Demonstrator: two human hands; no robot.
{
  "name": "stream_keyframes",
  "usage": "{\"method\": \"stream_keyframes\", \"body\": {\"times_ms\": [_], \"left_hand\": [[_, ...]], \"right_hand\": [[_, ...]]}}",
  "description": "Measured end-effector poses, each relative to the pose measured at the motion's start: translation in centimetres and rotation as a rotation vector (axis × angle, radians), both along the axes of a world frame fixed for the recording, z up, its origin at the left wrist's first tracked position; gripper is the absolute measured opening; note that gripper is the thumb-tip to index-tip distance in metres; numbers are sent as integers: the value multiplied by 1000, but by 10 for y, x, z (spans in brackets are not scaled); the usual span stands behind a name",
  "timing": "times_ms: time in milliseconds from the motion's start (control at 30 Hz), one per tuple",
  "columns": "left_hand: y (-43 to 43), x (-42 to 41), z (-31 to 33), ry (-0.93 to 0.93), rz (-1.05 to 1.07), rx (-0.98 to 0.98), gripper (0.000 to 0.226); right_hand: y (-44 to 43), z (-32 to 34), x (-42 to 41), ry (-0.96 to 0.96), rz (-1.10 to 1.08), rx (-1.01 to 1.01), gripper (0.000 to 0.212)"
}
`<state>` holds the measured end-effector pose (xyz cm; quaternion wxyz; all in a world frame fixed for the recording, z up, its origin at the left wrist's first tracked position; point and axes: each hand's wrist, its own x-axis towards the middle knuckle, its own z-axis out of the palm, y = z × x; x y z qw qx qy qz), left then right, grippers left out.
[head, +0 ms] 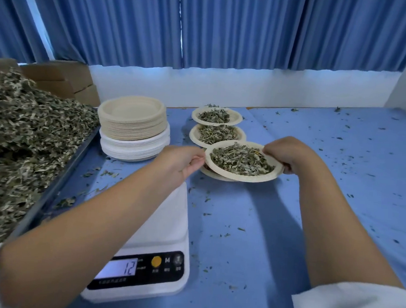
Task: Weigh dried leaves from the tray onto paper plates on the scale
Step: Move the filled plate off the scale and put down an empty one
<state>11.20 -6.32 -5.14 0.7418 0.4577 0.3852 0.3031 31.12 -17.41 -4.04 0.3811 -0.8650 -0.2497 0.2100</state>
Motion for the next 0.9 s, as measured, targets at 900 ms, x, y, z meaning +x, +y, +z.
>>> {"method": "stream_keyframes", "body": {"times_ms": [900], "left_hand": [[-74,102,-12,-93,-26,-84,22]], "right_hand": [[-55,-2,62,-154,-263,-219,38]]}}
